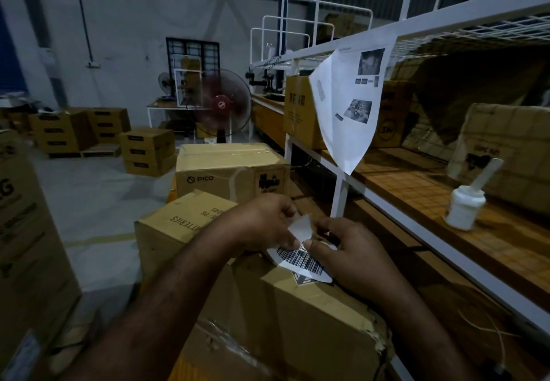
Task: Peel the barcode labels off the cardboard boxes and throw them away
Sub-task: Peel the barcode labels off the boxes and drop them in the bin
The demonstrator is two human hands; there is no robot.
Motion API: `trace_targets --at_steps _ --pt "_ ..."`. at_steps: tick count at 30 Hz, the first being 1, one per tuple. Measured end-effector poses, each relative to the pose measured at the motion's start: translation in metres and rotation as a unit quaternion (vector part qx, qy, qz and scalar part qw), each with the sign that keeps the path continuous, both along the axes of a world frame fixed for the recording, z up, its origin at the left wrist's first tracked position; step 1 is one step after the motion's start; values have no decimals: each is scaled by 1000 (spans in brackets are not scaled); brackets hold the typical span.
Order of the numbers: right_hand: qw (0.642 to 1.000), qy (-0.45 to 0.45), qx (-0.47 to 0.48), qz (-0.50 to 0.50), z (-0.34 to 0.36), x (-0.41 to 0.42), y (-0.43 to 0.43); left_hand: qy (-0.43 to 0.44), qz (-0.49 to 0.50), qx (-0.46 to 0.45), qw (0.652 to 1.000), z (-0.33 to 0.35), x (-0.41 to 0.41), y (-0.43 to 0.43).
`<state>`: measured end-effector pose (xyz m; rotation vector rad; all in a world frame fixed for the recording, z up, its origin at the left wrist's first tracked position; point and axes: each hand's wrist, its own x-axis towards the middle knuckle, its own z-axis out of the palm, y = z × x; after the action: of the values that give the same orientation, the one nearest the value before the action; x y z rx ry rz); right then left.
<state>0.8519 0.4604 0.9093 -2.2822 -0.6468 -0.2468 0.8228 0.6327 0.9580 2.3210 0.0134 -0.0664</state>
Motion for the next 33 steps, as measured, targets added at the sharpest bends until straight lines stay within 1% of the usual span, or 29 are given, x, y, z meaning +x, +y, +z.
trace_targets --at_steps 5,9,13,21,23,27,31,33 --pt "1000 25 3 7 2 -1 -2 -38 6 -28 999 -6 -2 0" --pt "999 42 5 0 3 -1 -2 -69 3 -25 997 -9 -8 -3" --pt "998 53 10 14 2 -1 -2 -91 -11 -20 996 -10 -13 -5" --pt "998 37 20 37 -1 3 -5 -124 -19 -10 992 -12 -17 -4" --pt "998 39 25 41 -3 4 -6 -128 -14 -30 991 -15 -16 0" --pt "996 58 50 50 -6 6 -9 -111 -12 -128 985 -23 -19 10" --pt "995 56 59 50 -6 5 -11 -116 6 -153 981 -29 -23 15" --pt "995 62 67 47 -7 5 -11 -104 2 -148 984 -30 -25 15"
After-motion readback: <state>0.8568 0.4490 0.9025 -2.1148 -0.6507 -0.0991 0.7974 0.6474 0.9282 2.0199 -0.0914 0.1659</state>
